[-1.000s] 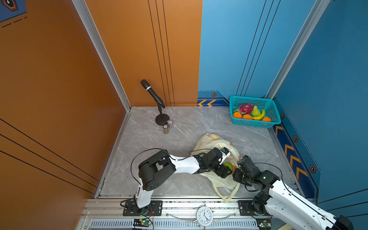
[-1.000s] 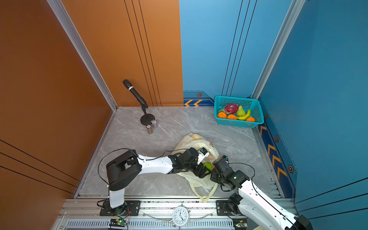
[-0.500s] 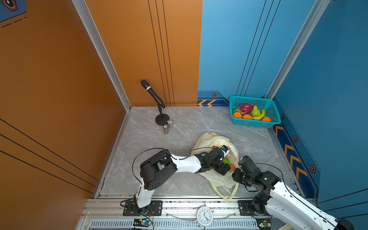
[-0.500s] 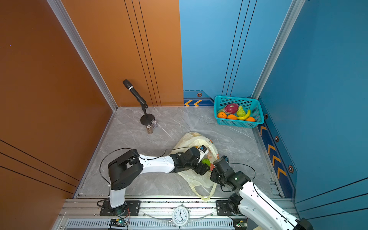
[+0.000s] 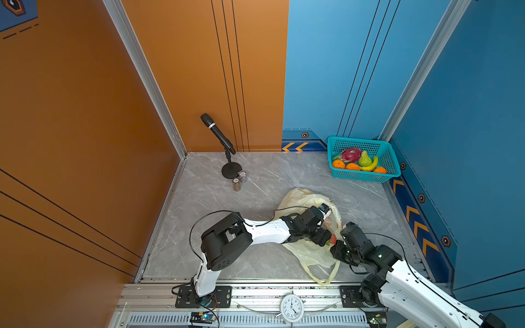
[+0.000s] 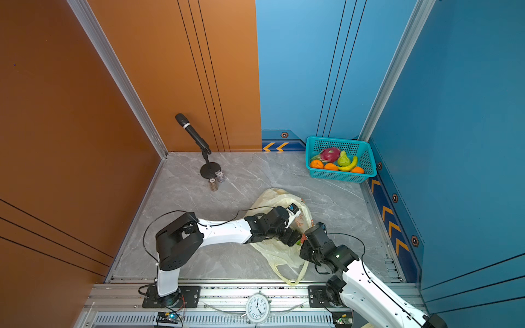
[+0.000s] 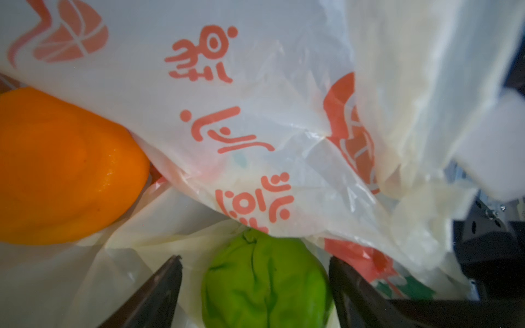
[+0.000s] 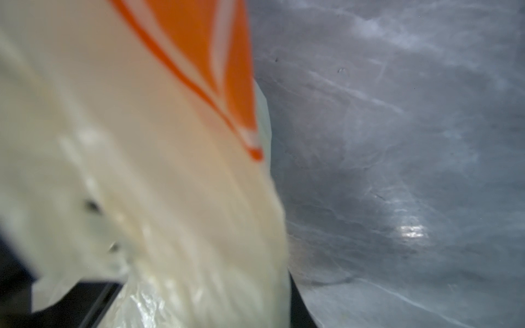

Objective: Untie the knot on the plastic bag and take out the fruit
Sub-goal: 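Close the left gripper on the green fruit inside the bag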

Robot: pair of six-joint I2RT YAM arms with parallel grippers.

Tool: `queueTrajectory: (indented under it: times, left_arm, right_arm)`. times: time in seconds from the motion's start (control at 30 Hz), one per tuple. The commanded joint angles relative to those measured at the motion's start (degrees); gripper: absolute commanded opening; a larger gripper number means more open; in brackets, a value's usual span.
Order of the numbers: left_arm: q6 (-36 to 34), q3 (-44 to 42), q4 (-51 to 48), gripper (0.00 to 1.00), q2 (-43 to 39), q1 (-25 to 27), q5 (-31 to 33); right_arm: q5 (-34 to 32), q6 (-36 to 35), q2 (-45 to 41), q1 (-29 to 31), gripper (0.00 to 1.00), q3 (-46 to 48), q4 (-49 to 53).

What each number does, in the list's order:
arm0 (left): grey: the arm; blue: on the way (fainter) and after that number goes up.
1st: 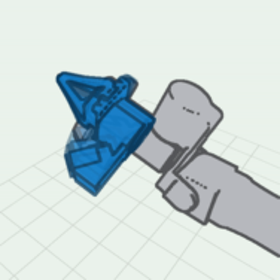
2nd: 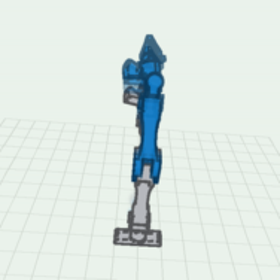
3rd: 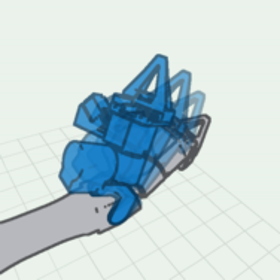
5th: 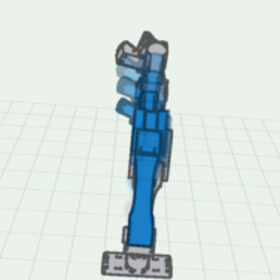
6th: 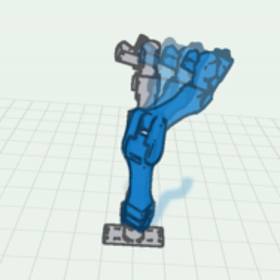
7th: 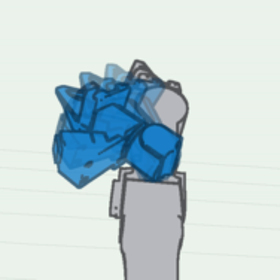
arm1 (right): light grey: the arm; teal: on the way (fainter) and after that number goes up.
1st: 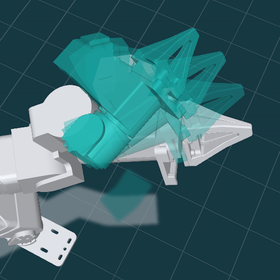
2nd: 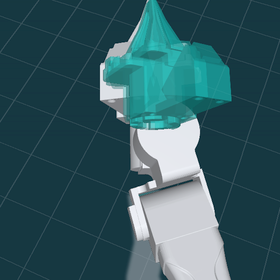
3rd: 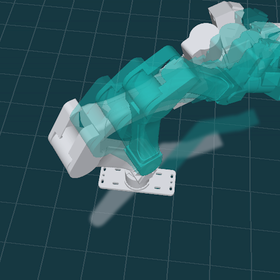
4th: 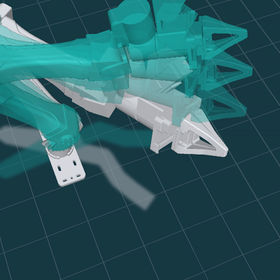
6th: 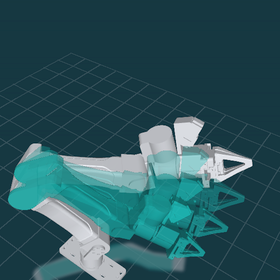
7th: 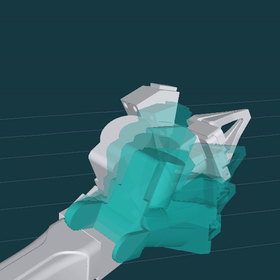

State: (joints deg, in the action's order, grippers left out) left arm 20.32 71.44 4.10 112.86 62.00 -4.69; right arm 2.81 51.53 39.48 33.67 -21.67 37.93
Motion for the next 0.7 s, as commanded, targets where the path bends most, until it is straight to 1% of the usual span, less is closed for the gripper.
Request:
queueTrajectory:
  times: [0.0, 0.07, 0.2, 0.33, 0.4, 0.5, 0.6, 0.67]
  left_arm:
    - [-2.21, 1.15, -4.61, 0.82, 1.76, 0.67, -1.17]
    - [-2.49, 2.05, -5.65, 0.8, 2.39, 0.55, -1.81]
    - [-5.81, 3.68, -6.88, 0.8, 2.9, 0.71, -6.52]
    - [-5.81, 6.21, -10.13, 0.79, 5.0, 0.53, -5.86]
    - [-5.87, 7.89, -12.41, 0.73, 5.61, 0.5, -4.83]
    - [-5.77, 7.69, -12.01, 0.62, 4.64, 0.47, -4.27]
    - [-5.3, 7.23, -11.02, 0.55, 2.75, 0.41, -4.36]
    - [-5.07, 6.46, -9.87, 0.52, 1.01, 0.4, -4.35]
  right_arm:
    - [-0.19, 0.47, 0.1, -0.36, 0.22, -0.27, 0.65]
    - [-0.38, 0.45, -0.26, -0.38, 0.23, -0.3, 0.8]
    - [-0.9, 0.53, -1.15, -1.05, 0.23, -0.57, 2.4]
    - [-0.47, 0.77, -2.54, -1.8, 0.23, -0.54, 2.41]
    - [-0.37, 0.77, -2.83, -2.09, 0.23, -0.49, 2.67]
    - [-0.22, 0.79, -2.83, -2.19, 0.23, -0.34, 2.69]
    - [-0.21, 0.82, -2.68, -2.29, 0.23, -0.3, 2.17]
    - [-0.17, 0.8, -2.43, -2.4, 0.24, -0.26, 1.79]
